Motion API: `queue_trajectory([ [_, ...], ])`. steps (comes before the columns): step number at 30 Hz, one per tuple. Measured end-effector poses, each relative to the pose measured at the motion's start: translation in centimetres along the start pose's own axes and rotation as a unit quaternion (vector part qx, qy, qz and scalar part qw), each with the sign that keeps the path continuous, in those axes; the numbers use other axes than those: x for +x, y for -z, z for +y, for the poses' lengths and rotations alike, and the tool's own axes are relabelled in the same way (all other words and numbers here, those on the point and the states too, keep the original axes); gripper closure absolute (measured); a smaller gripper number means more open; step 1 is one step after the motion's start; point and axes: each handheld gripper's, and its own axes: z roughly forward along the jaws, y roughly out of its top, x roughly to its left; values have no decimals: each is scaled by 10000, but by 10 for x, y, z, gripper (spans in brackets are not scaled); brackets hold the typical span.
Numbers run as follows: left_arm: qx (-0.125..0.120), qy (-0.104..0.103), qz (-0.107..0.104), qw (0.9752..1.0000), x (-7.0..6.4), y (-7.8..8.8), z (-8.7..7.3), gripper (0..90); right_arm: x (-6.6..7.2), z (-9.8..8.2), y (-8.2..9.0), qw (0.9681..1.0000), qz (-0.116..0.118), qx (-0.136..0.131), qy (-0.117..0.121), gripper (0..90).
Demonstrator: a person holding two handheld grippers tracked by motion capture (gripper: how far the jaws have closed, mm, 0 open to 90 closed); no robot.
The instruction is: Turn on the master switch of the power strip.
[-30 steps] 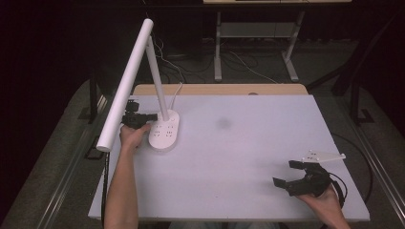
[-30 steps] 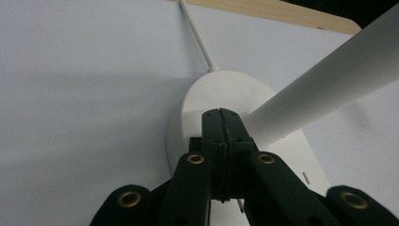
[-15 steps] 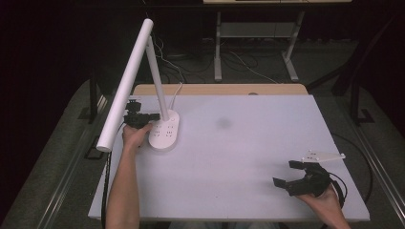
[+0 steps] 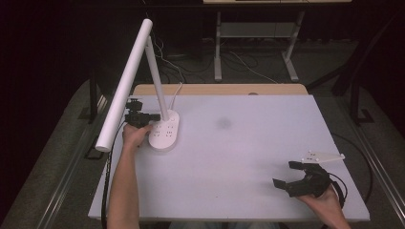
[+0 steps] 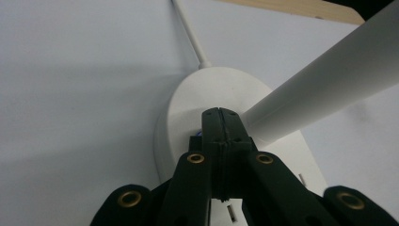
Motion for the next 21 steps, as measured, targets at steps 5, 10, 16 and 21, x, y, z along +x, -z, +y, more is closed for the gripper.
queue_trajectory([
  [5,30,-10,112,9999,-3,-1,0,900,0,0,1,10000,8,-15,-6,1],
  [10,96,-179,266,9994,-7,-1,2,900,0,0,2,10000,6,-23,-44,1],
  [16,97,-135,433,9989,-7,3,4,900,0,-1,3,10000,-13,-40,-54,1],
  [21,179,-318,513,9980,-4,9,3,900,0,0,3,10000,-18,-42,-51,1],
])
